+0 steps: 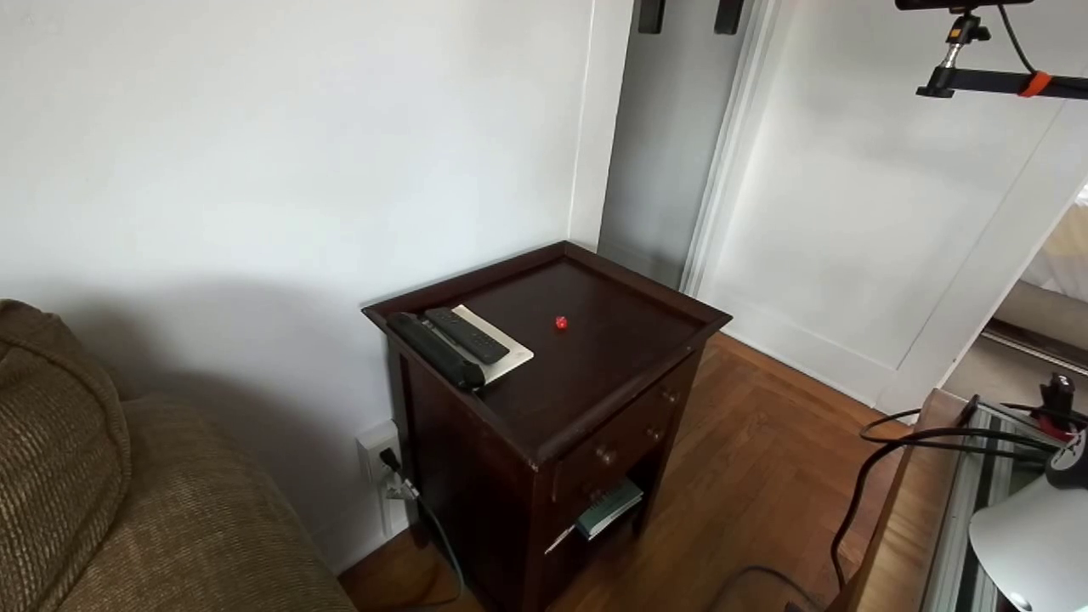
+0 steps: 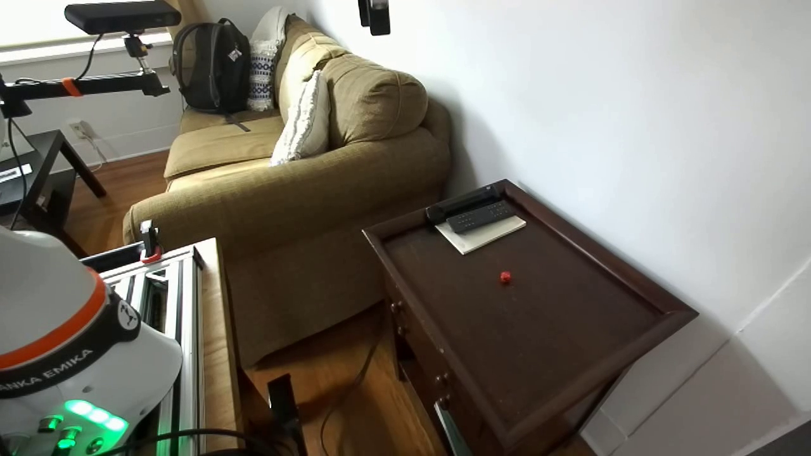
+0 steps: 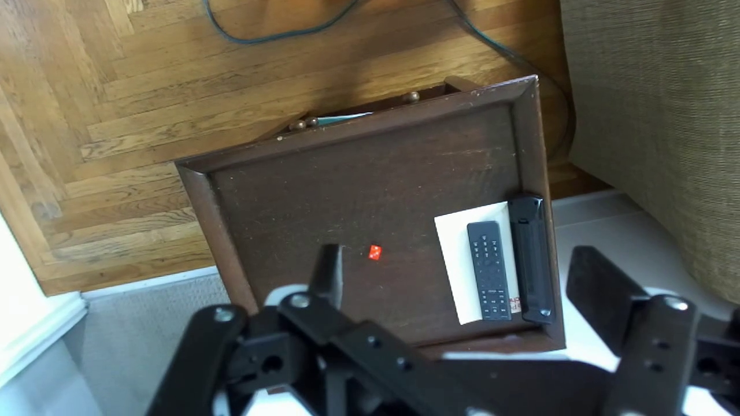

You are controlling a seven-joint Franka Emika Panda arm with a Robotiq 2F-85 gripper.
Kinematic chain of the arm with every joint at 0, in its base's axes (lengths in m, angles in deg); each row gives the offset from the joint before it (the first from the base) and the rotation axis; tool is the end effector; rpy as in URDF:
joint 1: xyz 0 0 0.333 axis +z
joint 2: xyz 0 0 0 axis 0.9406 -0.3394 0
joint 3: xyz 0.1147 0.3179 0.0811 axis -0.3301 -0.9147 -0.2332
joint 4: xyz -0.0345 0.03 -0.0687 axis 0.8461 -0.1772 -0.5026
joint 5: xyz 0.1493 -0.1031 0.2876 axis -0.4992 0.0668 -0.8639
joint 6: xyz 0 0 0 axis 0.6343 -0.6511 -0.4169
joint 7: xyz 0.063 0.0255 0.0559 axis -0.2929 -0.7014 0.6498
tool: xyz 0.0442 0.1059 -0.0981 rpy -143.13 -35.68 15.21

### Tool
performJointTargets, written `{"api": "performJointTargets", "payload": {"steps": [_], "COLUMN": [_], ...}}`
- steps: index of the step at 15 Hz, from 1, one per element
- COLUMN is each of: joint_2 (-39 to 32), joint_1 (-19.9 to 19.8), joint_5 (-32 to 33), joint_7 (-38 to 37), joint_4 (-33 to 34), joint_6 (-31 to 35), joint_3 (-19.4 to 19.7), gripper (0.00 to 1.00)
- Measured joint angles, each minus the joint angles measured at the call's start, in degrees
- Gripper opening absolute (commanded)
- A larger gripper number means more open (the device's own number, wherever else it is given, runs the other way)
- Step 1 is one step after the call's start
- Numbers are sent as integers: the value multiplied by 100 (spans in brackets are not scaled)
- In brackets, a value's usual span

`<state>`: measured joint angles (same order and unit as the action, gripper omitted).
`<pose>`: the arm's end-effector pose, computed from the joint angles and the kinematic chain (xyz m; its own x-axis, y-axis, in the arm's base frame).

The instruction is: Pick up the orange object then place it back down on the counter.

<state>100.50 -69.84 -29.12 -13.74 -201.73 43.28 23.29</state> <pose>0.3592 0.0548 0.5235 0.9761 -0.2154 0.0277 -0.2169 -0.9734 0.0735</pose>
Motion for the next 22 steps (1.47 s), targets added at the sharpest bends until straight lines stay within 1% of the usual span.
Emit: {"api": "performJointTargets", "payload": {"steps": [5, 8, 11, 15, 22], "joint_2": [-13, -189, -546, -1195, -2384], "joint_1": [-9, -126, -244, -310, -323], "joint_5": [0, -3, -1, 0, -5], "joint_7": [-1, -7, 13, 25, 26], "joint_4": [5, -43, -215, -400, -415], "joint_6": [1, 205, 806, 1774, 3235], "joint_3": [14, 178, 376, 539, 742], "gripper": [100, 100, 100, 100, 100]}}
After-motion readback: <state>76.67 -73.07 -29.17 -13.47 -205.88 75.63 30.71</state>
